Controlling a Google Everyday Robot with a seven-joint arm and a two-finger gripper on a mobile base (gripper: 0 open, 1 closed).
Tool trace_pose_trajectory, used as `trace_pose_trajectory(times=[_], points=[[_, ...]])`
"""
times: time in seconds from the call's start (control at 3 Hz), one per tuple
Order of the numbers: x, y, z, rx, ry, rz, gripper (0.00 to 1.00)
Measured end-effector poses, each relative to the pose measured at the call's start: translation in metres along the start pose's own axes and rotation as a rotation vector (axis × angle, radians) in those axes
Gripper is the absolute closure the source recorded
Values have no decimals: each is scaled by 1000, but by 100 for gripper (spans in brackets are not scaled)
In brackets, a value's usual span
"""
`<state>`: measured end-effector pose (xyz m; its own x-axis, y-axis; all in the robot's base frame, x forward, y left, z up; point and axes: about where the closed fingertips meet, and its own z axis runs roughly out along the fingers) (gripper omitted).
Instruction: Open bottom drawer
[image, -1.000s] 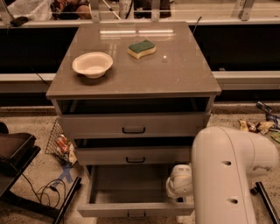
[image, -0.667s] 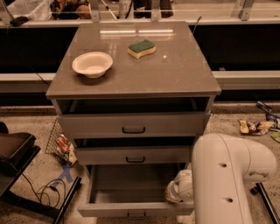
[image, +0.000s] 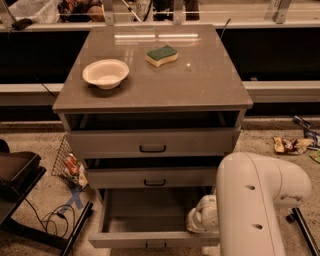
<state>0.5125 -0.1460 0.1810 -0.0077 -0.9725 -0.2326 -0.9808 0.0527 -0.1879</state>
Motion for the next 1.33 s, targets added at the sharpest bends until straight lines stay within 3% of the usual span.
trace_pose_trajectory(times=[0.33, 0.67, 1.0, 1.33], points=[[-7, 20, -2, -30, 43, -5, 100], [0, 55, -7, -98, 113, 13, 100], [-1, 54, -12, -98, 113, 13, 100], [5, 82, -19, -172, 157, 24, 100]])
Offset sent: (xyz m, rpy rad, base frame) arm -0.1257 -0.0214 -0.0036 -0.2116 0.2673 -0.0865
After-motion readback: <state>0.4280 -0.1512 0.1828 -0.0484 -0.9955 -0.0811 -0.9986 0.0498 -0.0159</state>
